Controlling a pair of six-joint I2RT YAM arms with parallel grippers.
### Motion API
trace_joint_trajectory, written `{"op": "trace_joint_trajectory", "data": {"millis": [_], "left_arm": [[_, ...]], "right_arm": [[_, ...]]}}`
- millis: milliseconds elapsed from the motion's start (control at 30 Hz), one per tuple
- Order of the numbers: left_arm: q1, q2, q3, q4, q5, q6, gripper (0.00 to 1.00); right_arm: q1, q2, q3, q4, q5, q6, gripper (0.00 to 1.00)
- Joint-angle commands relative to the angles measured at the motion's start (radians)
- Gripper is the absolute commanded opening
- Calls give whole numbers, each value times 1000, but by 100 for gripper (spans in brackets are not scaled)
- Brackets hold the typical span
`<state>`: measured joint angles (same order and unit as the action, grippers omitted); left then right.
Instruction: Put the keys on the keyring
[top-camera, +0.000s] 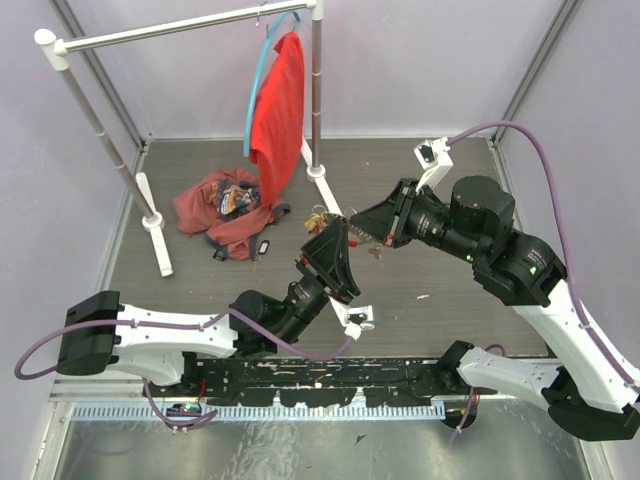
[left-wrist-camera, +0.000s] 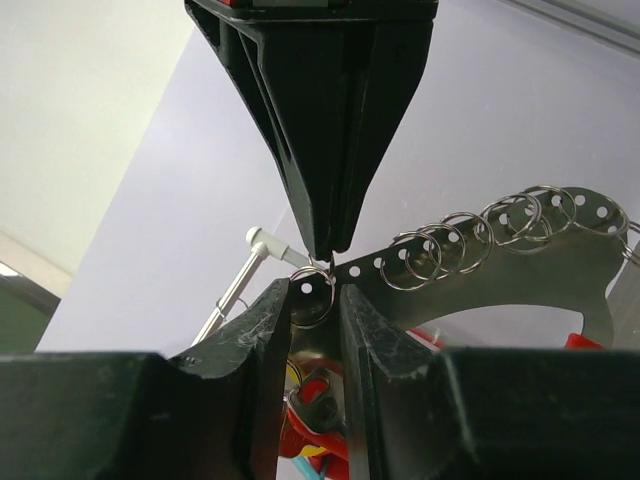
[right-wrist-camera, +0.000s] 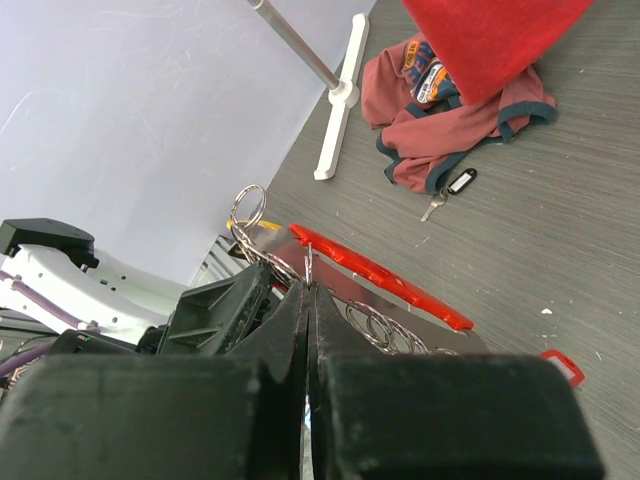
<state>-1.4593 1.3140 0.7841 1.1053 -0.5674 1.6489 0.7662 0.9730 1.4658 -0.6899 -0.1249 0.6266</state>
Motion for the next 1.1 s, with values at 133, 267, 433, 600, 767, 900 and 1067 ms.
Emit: {"op": "trace_joint_trajectory", "data": {"millis": [133, 267, 433, 600, 767, 900, 1067], "left_arm": [[14, -18, 37, 75, 3, 12, 28], [19, -16, 41, 74, 6, 14, 24], [20, -16, 44, 74, 5, 15, 19], [22, -15, 47, 74, 6, 24, 11], [20, -19, 47, 72, 7, 23, 3], [21, -22, 46, 69, 2, 11, 0], [14, -35, 66, 14, -32, -46, 0]], "right_arm": [[1, -13, 6, 63, -13, -14, 1], [2, -16, 3, 64, -15, -14, 0], [2, -16, 3, 64, -15, -14, 1], [1, -17, -3, 64, -14, -16, 0], [2, -21, -10, 64, -10, -22, 1], [2, -21, -10, 66, -9, -26, 1], [2, -27, -17, 69, 1, -40, 1]]}}
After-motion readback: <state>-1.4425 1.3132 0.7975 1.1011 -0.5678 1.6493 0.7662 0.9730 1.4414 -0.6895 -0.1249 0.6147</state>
